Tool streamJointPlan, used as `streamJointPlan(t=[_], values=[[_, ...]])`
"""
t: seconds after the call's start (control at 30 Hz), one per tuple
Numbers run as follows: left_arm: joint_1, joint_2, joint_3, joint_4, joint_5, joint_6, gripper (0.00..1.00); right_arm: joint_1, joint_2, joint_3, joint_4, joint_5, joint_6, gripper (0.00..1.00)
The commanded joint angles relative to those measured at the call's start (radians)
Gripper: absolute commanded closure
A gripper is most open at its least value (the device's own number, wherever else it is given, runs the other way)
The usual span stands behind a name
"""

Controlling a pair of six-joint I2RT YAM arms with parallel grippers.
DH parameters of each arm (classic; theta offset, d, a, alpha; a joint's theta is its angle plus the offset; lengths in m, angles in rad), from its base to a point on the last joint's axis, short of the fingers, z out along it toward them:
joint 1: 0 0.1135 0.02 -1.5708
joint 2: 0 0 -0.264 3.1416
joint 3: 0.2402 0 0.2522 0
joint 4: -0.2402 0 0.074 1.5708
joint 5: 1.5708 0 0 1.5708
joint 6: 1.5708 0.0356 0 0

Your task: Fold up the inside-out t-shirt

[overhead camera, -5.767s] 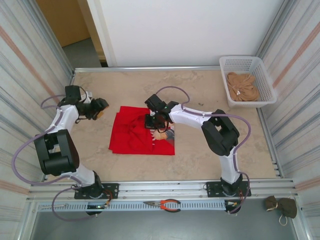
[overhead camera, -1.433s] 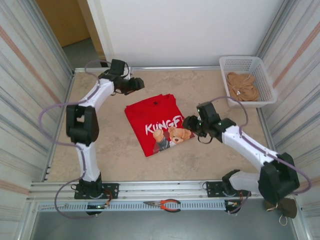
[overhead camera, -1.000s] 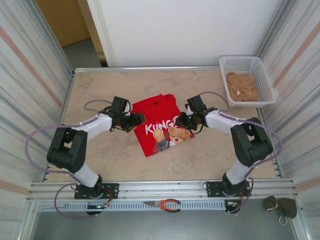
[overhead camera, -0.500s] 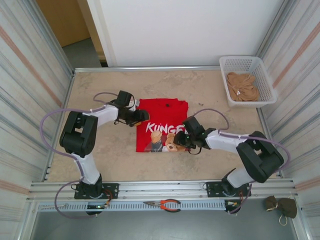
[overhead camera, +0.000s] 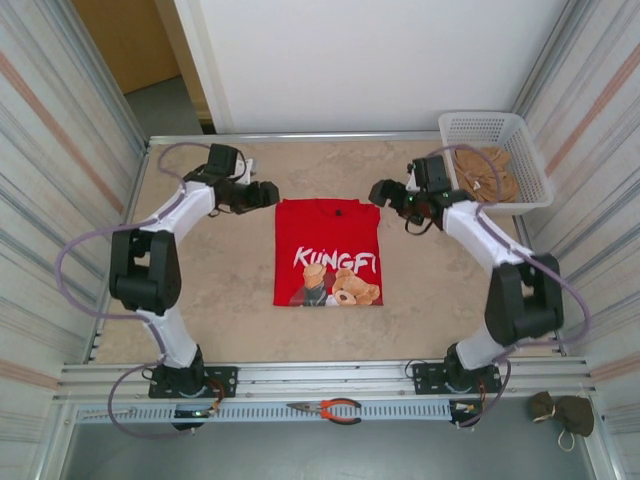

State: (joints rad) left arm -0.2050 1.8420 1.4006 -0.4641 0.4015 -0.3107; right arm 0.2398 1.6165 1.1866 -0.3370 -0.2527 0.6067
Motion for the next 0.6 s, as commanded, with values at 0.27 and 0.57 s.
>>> streamJointPlan(t=[0.27,0.57], values=[[-0.022,0.198,0.119,-0.029,-0.049,0.093,0.32,-0.020,0.349,0.156,-0.045,-0.086,-0.077,0.12],[-0.064,0.292,0.146,-0.014,-0.057,0.091,0.32,0.047,0.462,0.190,-0.005,-0.099,-0.058,0.18]])
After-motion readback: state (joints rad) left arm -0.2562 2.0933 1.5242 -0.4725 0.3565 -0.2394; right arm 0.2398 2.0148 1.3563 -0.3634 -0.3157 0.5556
